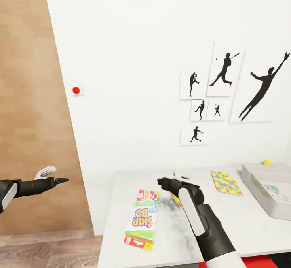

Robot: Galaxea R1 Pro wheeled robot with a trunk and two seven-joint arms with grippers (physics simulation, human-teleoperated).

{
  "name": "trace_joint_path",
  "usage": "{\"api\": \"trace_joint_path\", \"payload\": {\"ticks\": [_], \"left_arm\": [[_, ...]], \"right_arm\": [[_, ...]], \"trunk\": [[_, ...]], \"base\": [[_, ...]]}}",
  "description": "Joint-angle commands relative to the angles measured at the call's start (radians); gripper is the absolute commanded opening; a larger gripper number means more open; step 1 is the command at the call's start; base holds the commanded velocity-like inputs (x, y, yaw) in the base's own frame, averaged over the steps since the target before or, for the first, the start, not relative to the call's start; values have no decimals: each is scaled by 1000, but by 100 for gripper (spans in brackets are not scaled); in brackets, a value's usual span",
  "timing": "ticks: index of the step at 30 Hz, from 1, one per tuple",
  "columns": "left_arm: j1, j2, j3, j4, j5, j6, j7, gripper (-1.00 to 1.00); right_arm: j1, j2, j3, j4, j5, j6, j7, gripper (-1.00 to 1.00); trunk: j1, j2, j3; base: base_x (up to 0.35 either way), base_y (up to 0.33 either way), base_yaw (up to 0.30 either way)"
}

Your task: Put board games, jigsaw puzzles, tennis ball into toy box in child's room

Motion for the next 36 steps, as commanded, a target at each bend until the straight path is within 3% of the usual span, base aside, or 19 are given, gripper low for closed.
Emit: {"api": "trace_joint_path", "payload": {"ticks": [1, 30, 36], "left_arm": [[-1, 0, 3, 0, 3, 6, 0, 100], [-1, -7, 3, 0, 3, 5, 2, 100], [-1, -6, 3, 0, 3, 5, 2, 100]], "right_arm": [[-1, 0, 3, -7, -9, 2, -12, 100], [-2, 0, -1, -3, -2, -3, -21, 100], [-10, 1, -6, 56, -4, -8, -21, 100]], "trunk": [[0, -1, -1], [0, -1, -1], [0, -1, -1]], "base": [[165, 109, 0], [47, 28, 0], [61, 0, 0]]}}
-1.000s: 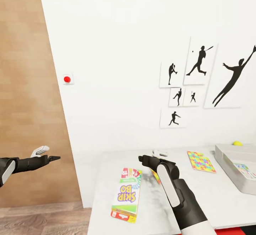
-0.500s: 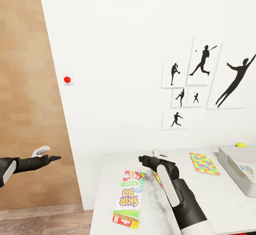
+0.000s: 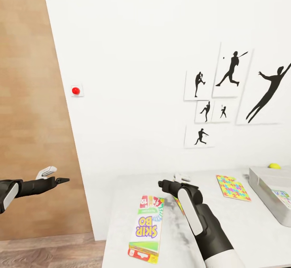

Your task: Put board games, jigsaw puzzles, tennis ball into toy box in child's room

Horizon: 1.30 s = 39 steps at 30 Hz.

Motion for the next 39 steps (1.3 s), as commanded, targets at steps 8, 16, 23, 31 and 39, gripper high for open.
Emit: {"api": "trace_joint_path", "payload": {"ticks": [8, 16, 23, 31, 39], "left_arm": [[-1, -1, 2, 0, 3, 6, -2, 100], [-1, -1, 2, 0, 3, 5, -2, 100], [-1, -2, 2, 0, 3, 5, -2, 100], [-1, -2, 2, 0, 3, 4, -2, 100], [-1, -1, 2, 0, 3, 3, -2, 100]], "right_arm": [[-32, 0, -1, 46, -12, 0, -10, 100], [-41, -1, -2, 69, -12, 1, -10, 100], [-68, -1, -2, 130, -12, 1, -10, 100], [-110, -1, -2, 227, -12, 0, -10, 100], [-130, 0, -2, 278, -13, 1, -10, 100]], "trunk": [[0, -1, -5], [0, -1, -17], [0, -1, -28], [0, -1, -41], [0, -1, -54]], "base": [[11, 31, 0], [1, 6, 0], [0, 0, 0], [0, 0, 0], [0, 0, 0]]}}
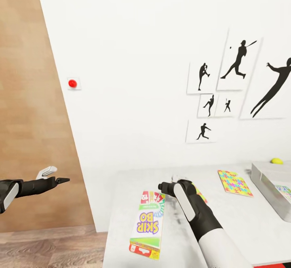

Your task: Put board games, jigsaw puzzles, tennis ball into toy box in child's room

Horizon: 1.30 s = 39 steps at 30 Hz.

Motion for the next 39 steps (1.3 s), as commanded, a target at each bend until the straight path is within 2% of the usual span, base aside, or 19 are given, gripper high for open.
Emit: {"api": "trace_joint_path", "payload": {"ticks": [1, 8, 23, 39], "left_arm": [[-1, 0, 2, 0, 3, 6, -2, 100], [-1, 1, 2, 0, 3, 6, -2, 100], [-1, 2, 2, 0, 3, 4, -13, 100], [-1, 2, 1, 0, 3, 2, -19, 100]], "right_arm": [[-4, 0, 2, 6, -11, 1, -10, 100], [-37, 2, 2, 89, -9, 2, -10, 100], [-48, 9, 3, 132, -21, 5, -6, 100], [-48, 5, 3, 151, -24, 4, 0, 100]], "trunk": [[0, -1, -3], [0, -1, -14], [0, -1, -39], [0, -1, -64]], "base": [[0, 0, 0], [0, 0, 0], [0, 0, 0], [0, 0, 0]]}}
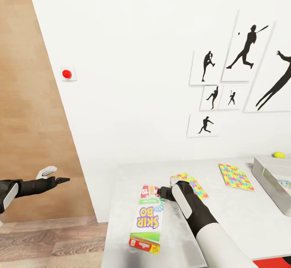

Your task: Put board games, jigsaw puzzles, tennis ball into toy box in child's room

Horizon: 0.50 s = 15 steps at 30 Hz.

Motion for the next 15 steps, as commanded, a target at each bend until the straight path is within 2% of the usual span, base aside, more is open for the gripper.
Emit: {"api": "trace_joint_path", "payload": {"ticks": [1, 15], "left_arm": [[-1, 0, 2, 0, 3, 7, -2, 100], [-1, 1, 2, 0, 3, 7, -5, 100]], "right_arm": [[-1, -1, 2, 0, -11, 1, -10, 100], [-1, -5, 0, 3, -11, 0, 43, 100]], "trunk": [[0, -1, -3], [0, -1, -26]], "base": [[0, 0, 0], [0, 0, 0]]}}
